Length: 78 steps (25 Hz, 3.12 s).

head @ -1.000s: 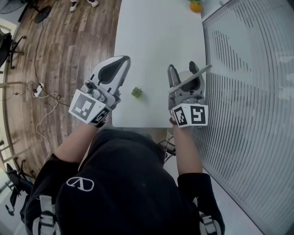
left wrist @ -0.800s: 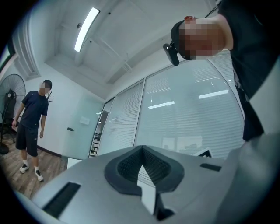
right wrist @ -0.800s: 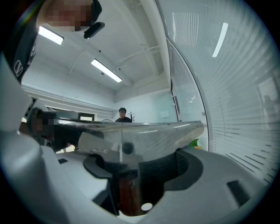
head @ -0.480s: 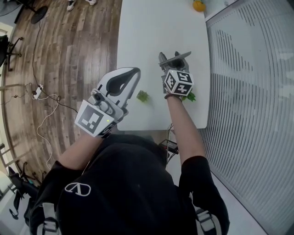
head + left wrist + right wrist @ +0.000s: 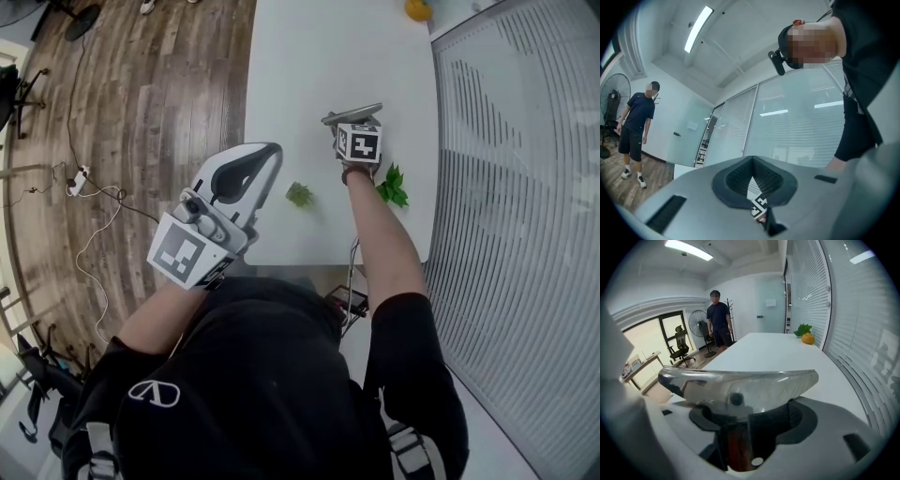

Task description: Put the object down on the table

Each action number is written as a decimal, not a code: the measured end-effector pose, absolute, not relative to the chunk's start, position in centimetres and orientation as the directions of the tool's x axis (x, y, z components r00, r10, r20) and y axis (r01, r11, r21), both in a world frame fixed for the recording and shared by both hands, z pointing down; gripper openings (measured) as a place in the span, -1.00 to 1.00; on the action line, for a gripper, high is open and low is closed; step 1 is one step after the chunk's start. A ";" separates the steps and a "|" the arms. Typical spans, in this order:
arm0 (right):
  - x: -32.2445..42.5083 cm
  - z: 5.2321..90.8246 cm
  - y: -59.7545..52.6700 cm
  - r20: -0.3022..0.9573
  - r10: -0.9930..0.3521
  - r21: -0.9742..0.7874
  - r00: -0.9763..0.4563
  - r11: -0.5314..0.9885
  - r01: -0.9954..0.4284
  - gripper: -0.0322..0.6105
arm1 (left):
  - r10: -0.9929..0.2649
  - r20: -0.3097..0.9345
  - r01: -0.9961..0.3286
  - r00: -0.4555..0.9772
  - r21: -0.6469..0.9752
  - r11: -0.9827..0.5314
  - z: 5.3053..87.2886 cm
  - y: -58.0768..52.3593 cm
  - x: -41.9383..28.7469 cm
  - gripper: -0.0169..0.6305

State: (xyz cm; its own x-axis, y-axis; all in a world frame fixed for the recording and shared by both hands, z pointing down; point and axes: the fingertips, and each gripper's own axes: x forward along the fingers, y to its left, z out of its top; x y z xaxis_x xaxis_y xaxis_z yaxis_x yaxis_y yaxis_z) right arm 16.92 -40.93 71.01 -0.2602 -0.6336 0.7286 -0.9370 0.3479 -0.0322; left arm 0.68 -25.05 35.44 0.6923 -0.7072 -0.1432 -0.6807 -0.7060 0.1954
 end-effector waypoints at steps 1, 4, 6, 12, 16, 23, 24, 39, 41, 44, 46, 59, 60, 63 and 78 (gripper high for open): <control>17.1 71.4 -40.9 0.738 -0.625 -0.023 -0.255 0.354 -0.935 0.08 | -0.704 -0.118 -0.678 0.701 0.196 -0.708 36.3 -24.8 0.6 -0.93; 17.5 72.3 -40.8 0.767 -0.594 -0.014 -0.244 0.365 -0.931 0.16 | -0.702 -0.088 -0.679 0.706 0.198 -0.707 37.5 -24.4 0.3 -0.93; 17.4 72.8 -40.4 0.789 -0.560 -0.024 -0.252 0.381 -0.924 0.31 | -0.701 -0.094 -0.677 0.707 0.200 -0.709 37.3 -24.3 0.2 -0.93; 17.5 73.2 -39.5 0.824 -0.500 -0.049 -0.265 0.404 -0.914 0.49 | -0.696 -0.102 -0.670 0.711 0.201 -0.714 36.7 -24.5 0.4 -0.93; 18.6 73.0 -39.0 0.822 -0.515 -0.048 -0.242 0.360 -0.932 0.54 | -0.692 -0.107 -0.666 0.714 0.202 -0.718 36.5 -24.6 0.5 -0.93; 19.2 69.3 -39.1 0.739 -0.629 -0.031 -0.242 0.327 -0.944 0.44 | -0.686 -0.112 -0.659 0.719 0.204 -0.724 36.1 -24.7 0.6 -0.93; 19.2 67.8 -39.3 0.705 -0.665 -0.021 -0.245 0.326 -0.945 0.36 | -0.686 -0.116 -0.659 0.718 0.203 -0.724 35.9 -24.7 0.6 -0.93; 17.1 39.2 -29.5 0.057 -0.941 0.048 -0.333 0.336 -0.941 -0.52 | -0.696 -0.184 -0.682 0.694 0.140 -0.717 32.6 -25.3 0.5 -0.93; 17.6 37.1 -27.7 0.017 -0.949 0.052 -0.315 0.316 -0.947 -0.63 | -0.695 -0.194 -0.684 0.692 0.130 -0.717 31.8 -25.5 0.2 -0.93; 18.4 34.8 -25.4 -0.031 -0.957 0.046 -0.290 0.288 -0.956 -0.71 | -0.688 -0.187 -0.679 0.702 0.117 -0.725 31.6 -25.5 -0.1 -0.93; 18.9 33.5 -24.0 -0.053 -0.960 0.050 -0.275 0.273 -0.961 -0.77 | -0.686 -0.188 -0.679 0.703 0.109 -0.726 31.1 -25.6 -0.4 -0.93; 19.1 31.3 -20.1 -0.133 -0.961 0.011 -0.243 0.244 -0.970 -0.87 | -0.694 -0.244 -0.703 0.677 0.065 -0.709 28.0 -25.3 -0.9 -0.93; 19.0 31.1 -20.1 -0.133 -0.960 0.013 -0.245 0.246 -0.969 -0.87 | -0.694 -0.245 -0.703 0.677 0.062 -0.708 27.8 -25.2 -1.0 -0.93; 19.0 30.6 -20.3 -0.135 -0.961 0.008 -0.243 0.244 -0.970 -0.87 | -0.693 -0.240 -0.703 0.679 0.058 -0.709 27.4 -25.1 -1.2 -0.93; 18.6 30.7 -20.7 -0.106 -0.967 0.043 -0.232 0.228 -0.973 -0.88 | -0.695 -0.244 -0.705 0.676 0.059 -0.706 26.9 -24.9 -1.3 -0.93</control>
